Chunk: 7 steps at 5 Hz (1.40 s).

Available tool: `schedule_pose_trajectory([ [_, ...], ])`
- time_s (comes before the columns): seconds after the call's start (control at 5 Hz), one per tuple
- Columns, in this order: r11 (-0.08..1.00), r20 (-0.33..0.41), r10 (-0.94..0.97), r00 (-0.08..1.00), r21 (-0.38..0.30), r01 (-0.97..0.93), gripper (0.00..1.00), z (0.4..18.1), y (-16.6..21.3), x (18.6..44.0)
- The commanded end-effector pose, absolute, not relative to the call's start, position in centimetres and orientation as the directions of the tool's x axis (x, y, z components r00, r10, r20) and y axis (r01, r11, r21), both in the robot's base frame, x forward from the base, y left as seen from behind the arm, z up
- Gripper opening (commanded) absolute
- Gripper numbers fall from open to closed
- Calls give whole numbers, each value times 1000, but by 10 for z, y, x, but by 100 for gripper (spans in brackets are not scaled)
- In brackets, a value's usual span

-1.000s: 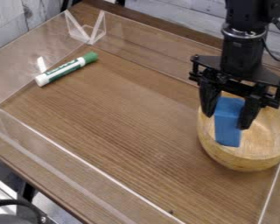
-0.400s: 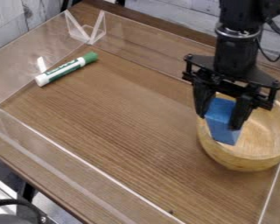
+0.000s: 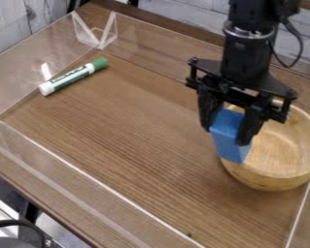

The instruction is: Remove the blue block from inside the brown bowl and put it on the table

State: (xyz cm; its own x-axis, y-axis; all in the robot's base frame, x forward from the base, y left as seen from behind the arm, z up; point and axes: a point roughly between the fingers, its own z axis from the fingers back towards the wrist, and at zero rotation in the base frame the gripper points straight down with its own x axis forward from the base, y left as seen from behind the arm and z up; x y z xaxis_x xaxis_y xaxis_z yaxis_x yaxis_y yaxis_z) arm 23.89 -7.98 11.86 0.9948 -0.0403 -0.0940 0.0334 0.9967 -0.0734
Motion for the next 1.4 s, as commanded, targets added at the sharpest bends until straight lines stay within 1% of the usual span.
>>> schedule_pose_trajectory([
  [0.0,996,-35,-51,998,-80,48,0,134,-71,236],
  [0.4,996,-26,-49,998,-73,47,0,131,-51,223],
  [0.6,996,-19,-51,999,-72,50,0,126,-42,220],
  [1.2,996,-6,-54,999,-67,54,0,105,-34,212],
])
